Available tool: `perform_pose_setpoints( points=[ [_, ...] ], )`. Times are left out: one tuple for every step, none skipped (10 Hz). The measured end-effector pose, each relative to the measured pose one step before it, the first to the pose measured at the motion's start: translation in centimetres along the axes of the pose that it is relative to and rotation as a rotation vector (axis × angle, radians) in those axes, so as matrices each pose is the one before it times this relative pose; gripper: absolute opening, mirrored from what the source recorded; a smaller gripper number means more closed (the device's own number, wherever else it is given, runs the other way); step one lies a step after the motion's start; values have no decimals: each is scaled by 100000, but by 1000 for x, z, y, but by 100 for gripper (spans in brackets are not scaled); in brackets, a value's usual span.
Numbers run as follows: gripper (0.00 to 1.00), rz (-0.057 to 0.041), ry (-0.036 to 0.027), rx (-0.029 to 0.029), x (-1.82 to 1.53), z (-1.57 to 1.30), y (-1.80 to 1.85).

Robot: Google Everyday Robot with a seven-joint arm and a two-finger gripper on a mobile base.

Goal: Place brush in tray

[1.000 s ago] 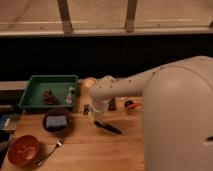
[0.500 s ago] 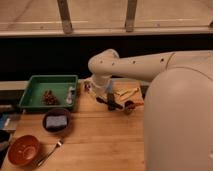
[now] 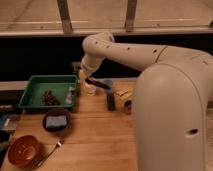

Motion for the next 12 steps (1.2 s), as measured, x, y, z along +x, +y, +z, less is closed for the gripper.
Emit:
perform_pose_setpoints(
  points=[
    [0,-896,-1226,-544,-554,-63,-109],
    [0,124,-134,-43,24,-50,-73],
    [0,81,-19,52,32,-29,-47],
    [0,-79,7,-51,-39,28,50],
    [0,16,55,-150,9,50,70],
    [0,165,286,-227,76,22,5],
    [0,-1027,737,-912,79,477,-174],
    [0,-1727,632,-711,-329,791,-20],
    [0,-3456,312,-1645,-1414,1006,483],
    [0,-3572,93,-1307,-1734,791,256],
    [0,-4251,-209,-1431,-1946,843,122],
    [0,-2859,-492,-828,-1308,470,25]
  ],
)
